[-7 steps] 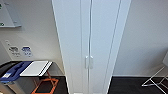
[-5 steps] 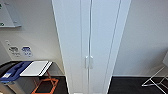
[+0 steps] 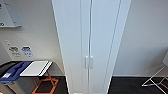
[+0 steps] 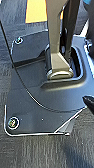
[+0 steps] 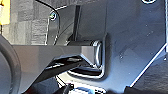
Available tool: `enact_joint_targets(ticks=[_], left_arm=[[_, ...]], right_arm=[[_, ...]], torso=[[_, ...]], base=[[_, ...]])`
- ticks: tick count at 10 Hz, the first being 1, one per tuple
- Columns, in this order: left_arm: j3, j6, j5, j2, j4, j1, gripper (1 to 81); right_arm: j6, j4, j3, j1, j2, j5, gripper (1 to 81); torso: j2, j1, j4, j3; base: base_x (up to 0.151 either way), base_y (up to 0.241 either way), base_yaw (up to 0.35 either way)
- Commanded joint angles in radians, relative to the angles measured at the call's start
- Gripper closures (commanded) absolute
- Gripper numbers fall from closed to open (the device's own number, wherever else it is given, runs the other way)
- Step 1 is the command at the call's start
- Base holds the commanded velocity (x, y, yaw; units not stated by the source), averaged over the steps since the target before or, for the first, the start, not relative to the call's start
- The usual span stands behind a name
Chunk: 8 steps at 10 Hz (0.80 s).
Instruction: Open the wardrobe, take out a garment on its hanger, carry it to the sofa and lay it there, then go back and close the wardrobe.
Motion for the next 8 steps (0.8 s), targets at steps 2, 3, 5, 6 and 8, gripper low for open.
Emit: enact_joint_targets(ticks=[2,3,5,6,8], left_arm=[[0.008,0.002,0.048,-0.009,0.014,-0.020,1.0],[0.008,0.002,0.047,-0.009,0.014,-0.020,1.0],[0.008,0.002,0.047,-0.009,0.014,-0.020,1.0],[0.008,0.002,0.047,-0.008,0.014,-0.020,1.0],[0.008,0.002,0.047,-0.007,0.014,-0.018,1.0]], right_arm=[[-0.002,-0.011,0.011,0.029,-0.007,-0.061,1.0],[-0.002,-0.011,0.011,0.029,-0.005,-0.059,1.0],[-0.002,-0.008,0.011,0.031,-0.002,-0.057,1.0],[-0.002,-0.008,0.011,0.029,-0.001,-0.059,1.0],[-0.002,-0.003,0.009,0.022,-0.002,-0.056,1.0]], torso=[[0.000,-0.001,0.000,0.000],[-0.001,-0.001,0.000,0.000],[0.000,0.000,0.000,0.000],[0.000,-0.001,0.000,0.000],[0.000,0.000,0.000,0.000]], base=[[0.069,0.000,0.000],[0.075,0.000,0.000],[0.083,0.000,0.000],[0.089,0.000,0.000],[0.089,0.000,0.000]])
